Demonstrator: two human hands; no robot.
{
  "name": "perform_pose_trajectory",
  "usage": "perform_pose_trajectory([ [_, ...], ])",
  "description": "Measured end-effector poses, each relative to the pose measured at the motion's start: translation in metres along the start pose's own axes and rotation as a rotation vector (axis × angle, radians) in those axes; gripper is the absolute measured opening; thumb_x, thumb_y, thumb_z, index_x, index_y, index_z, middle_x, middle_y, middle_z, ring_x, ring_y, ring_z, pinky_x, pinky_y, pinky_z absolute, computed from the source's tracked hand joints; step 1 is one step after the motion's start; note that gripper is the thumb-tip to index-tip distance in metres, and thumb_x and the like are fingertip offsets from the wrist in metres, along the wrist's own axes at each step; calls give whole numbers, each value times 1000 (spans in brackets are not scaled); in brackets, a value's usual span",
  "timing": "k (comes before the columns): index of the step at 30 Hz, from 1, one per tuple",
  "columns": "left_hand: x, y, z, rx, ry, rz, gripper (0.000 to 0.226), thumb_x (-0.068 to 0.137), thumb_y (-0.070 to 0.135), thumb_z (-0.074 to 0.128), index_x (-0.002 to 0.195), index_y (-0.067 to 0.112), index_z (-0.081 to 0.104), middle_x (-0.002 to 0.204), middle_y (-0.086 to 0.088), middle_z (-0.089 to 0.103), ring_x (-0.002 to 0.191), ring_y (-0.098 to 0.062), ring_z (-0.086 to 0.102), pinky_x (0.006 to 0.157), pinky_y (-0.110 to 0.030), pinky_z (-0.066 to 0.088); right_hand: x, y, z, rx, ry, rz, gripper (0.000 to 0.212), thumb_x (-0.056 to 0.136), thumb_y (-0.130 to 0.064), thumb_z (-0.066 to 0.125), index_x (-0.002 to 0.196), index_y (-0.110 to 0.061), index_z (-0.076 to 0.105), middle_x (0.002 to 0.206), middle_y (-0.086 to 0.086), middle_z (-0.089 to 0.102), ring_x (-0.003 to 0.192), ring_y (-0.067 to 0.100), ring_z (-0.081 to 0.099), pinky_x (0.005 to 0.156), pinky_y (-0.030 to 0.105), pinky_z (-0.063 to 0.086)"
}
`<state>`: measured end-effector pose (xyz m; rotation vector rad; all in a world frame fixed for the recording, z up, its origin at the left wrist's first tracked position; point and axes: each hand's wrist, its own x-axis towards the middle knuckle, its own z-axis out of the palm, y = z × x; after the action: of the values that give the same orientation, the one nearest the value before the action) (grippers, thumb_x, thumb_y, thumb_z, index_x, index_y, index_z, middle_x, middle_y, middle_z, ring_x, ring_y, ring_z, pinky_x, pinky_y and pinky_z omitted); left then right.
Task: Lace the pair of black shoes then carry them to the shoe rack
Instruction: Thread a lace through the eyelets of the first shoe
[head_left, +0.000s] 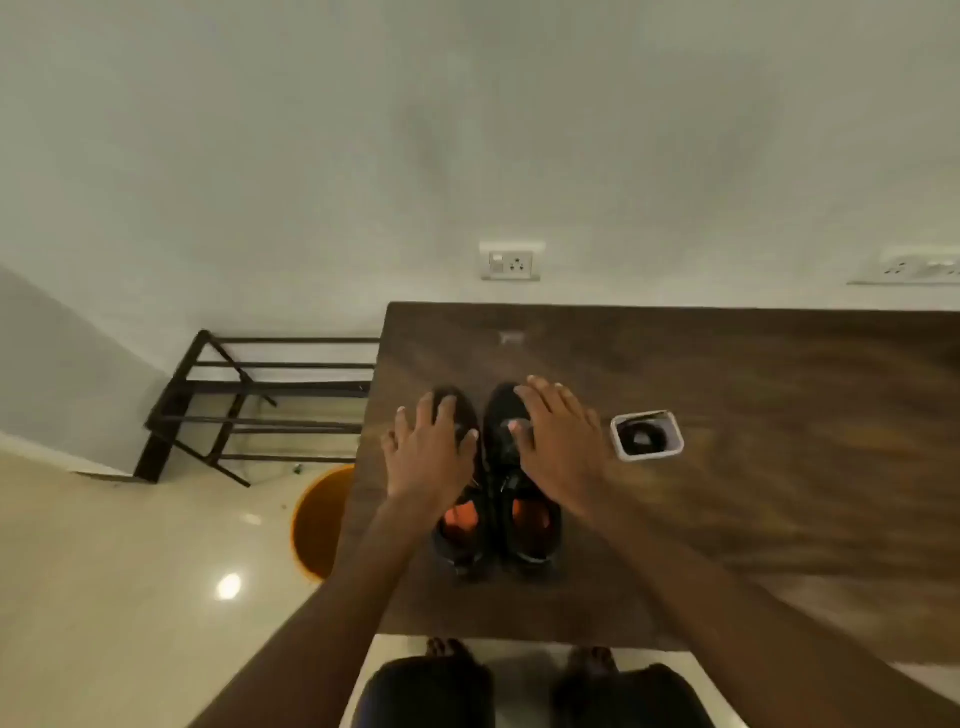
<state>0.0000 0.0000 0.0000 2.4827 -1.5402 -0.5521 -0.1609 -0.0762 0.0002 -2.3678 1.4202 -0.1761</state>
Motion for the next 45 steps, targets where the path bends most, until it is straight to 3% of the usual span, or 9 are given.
perform_pose_trajectory([
  [3, -2, -22, 59, -74, -12, -87, 67, 100, 62, 46, 158, 37, 22, 170, -4, 17, 155, -38, 20, 118, -67, 28, -8, 31, 63, 24, -46, 2, 54, 106, -47, 45, 158, -35, 36, 171, -6, 22, 157, 31, 21, 122, 55, 32],
  [6, -7, -34, 110, -164, 41, -68, 76, 98, 62, 51, 161, 32, 18, 172, -1, 8, 154, -37, 20, 119, -59, 35, -17, 55, 119, 148, 8, -51, 52, 105, -51, 36, 153, -34, 47, 170, -5, 27, 155, 26, 29, 124, 49, 31],
  [10, 3, -43, 135, -163, 207, -6, 73, 95, 56, 58, 157, 27, 32, 167, -5, 23, 146, -37, 35, 116, -50, 38, -16, 63, 147, 422, 163, 2, 41, 106, -48, 47, 143, -37, 60, 166, -12, 36, 149, 18, 37, 118, 37, 33],
  [15, -4, -48, 130, -172, 186, 81, 70, 94, 50, 61, 156, 27, 37, 164, -5, 32, 141, -36, 43, 115, -49, 39, -26, 62, 149, 514, 195, 19, 38, 105, -45, 54, 140, -36, 65, 164, -12, 40, 148, 19, 39, 120, 41, 33],
  [18, -18, -47, 128, -177, 163, 117, 71, 94, 50, 62, 156, 28, 38, 163, -5, 34, 142, -34, 44, 114, -47, 38, -40, 64, 143, 469, 180, 10, 39, 105, -45, 54, 140, -34, 65, 164, -7, 41, 148, 16, 40, 123, 44, 29],
  [24, -41, -53, 128, -216, 135, 127, 72, 92, 55, 64, 155, 34, 40, 161, -6, 39, 142, -32, 46, 115, -47, 39, -59, 63, 141, 421, 127, 18, 45, 106, -49, 53, 144, -29, 63, 165, -1, 39, 152, 17, 34, 121, 37, 27],
  [35, -45, -61, 130, -212, 108, 231, 70, 92, 55, 65, 154, 34, 40, 165, 0, 34, 145, -26, 44, 114, -44, 39, -59, 65, 152, 273, 177, 77, 44, 106, -48, 50, 141, -24, 64, 155, 7, 51, 143, 24, 47, 115, 45, 40],
  [40, -41, -64, 130, -204, 101, 240, 70, 91, 53, 65, 154, 35, 40, 163, 2, 38, 140, -25, 48, 111, -42, 41, -69, 61, 130, 6, 94, -38, 43, 111, -48, 37, 146, -30, 56, 148, 2, 49, 130, 29, 54, 108, 45, 43],
  [45, -44, -65, 123, -200, 48, 232, 69, 92, 51, 66, 154, 38, 37, 161, 2, 40, 134, -24, 53, 109, -43, 45, -59, 47, 114, -158, -56, -120, 46, 110, -54, 30, 153, -44, 43, 149, 7, 39, 129, 40, 46, 106, 51, 44],
])
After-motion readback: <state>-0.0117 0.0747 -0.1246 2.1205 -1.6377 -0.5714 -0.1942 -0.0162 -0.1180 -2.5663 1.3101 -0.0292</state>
